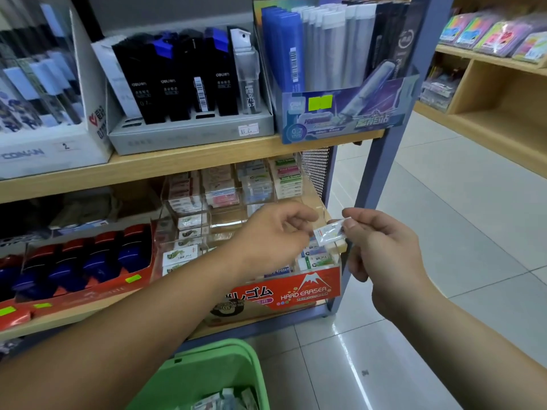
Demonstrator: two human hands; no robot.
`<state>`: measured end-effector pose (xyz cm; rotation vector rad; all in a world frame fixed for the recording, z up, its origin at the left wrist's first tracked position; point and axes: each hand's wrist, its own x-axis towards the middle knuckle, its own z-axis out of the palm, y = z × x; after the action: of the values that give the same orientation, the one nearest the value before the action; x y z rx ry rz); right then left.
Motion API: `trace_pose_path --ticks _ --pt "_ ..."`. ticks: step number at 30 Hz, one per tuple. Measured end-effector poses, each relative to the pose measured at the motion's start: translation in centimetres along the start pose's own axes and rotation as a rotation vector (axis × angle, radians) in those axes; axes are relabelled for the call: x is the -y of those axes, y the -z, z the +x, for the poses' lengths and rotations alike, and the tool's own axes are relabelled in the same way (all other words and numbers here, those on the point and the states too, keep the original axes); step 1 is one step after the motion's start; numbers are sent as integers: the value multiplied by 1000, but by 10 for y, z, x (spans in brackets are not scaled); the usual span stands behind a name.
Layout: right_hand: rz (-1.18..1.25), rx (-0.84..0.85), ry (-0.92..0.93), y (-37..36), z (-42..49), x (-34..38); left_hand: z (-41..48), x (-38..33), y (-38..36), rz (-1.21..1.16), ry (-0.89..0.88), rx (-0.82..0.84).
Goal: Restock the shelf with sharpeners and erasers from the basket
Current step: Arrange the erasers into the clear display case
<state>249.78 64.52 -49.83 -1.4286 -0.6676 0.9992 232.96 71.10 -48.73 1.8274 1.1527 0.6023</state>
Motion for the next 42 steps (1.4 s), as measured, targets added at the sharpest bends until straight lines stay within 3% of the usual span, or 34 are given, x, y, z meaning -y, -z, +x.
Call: trace_pose_path --ticks 5,9,14,17,21,28,33,37,42 --pt "27 115 -47 -6 -1 1 -8 -3 -2 -136 -15 38" --pt "121 141 -184 -11 -1 7 -17 -1 16 -94 79 64" --pt "169 288 -267 -25 -11 13 -42 11 35 -251 166 14" --pt "102 381 -171 -47 -19 11 -56 20 39 -190 111 -80" --pt "-25 319 -13 -82 -35 1 -67 36 58 -115 103 -203" --pt "29 257 -64 -122 -38 -2 -60 81 148 76 173 -533" --pt "-55 241 -6 -141 -40 -10 -38 91 158 250 212 -468" --pt "-59 209 7 -142 -39 -13 -27 94 162 336 296 -321" --pt "13 221 -11 -138 -34 -17 -13 86 160 773 288 -63"
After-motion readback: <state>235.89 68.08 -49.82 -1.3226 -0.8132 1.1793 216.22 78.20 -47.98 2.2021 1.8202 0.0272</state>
